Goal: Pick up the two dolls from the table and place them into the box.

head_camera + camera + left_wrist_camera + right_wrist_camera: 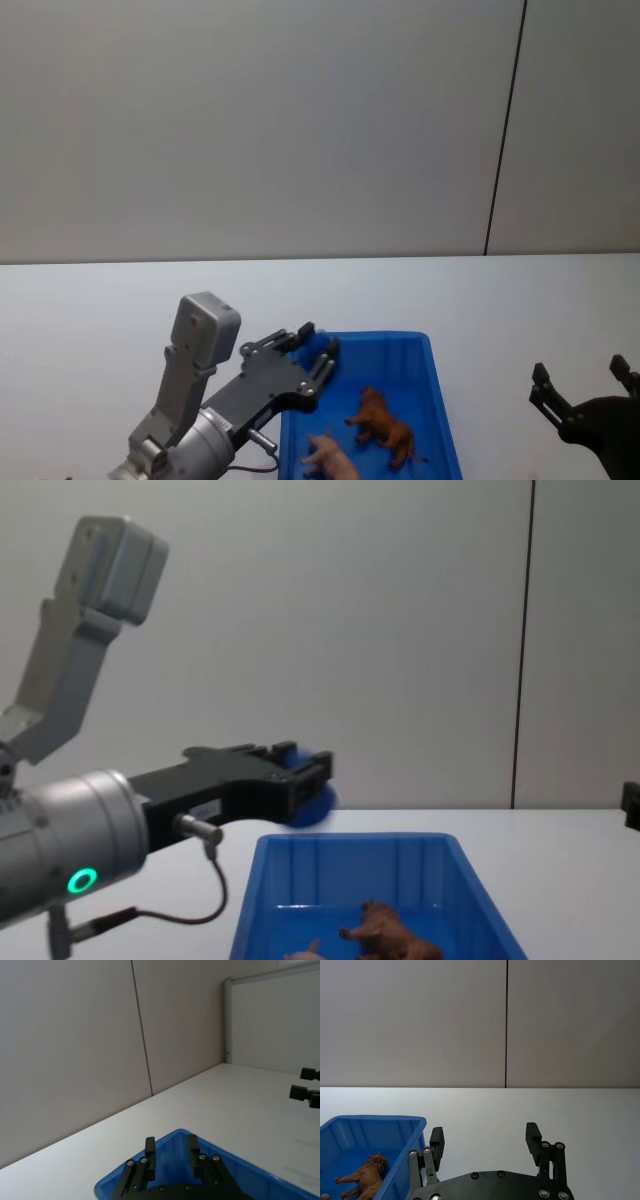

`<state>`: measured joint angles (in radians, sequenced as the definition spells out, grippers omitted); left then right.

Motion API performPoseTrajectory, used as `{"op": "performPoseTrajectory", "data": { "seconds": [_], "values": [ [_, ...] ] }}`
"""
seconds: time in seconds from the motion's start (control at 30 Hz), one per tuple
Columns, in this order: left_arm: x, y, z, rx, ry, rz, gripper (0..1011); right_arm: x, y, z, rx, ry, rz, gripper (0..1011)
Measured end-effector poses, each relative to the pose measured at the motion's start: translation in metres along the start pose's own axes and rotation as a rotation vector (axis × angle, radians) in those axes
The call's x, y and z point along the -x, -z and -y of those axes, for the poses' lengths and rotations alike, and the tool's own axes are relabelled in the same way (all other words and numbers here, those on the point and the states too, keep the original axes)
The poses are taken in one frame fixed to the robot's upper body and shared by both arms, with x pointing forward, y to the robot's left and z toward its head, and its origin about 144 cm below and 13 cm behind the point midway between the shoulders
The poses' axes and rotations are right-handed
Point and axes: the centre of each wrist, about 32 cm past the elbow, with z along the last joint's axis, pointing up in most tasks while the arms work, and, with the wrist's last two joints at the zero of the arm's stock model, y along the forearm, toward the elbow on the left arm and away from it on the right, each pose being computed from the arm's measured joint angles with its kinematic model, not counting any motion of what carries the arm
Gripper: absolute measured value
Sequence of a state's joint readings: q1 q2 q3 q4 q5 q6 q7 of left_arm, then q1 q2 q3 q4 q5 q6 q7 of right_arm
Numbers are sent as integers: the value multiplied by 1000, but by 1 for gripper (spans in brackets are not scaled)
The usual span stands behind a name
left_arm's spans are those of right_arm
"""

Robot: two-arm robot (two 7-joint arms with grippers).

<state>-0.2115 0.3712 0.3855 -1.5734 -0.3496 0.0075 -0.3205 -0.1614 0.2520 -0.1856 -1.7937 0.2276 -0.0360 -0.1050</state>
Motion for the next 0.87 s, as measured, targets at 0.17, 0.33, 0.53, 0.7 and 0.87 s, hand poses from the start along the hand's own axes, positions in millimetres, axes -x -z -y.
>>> {"op": "performPoseTrajectory", "data": {
  "seconds": [0.17,0.33,0.53,0.7,0.87],
  "values": [
    [0,0,9,28,49,-10,503,0,0,0,0,0,0,1001],
    [-1,0,15,46,80,-15,653,0,0,0,0,0,0,1001],
    [-1,1,19,59,103,-18,848,0,0,0,0,0,0,1001],
    [-1,1,21,65,114,-20,993,0,0,0,0,0,0,1001],
    [-1,1,23,70,122,-21,1001,0,0,0,0,0,0,1001]
  ]
}}
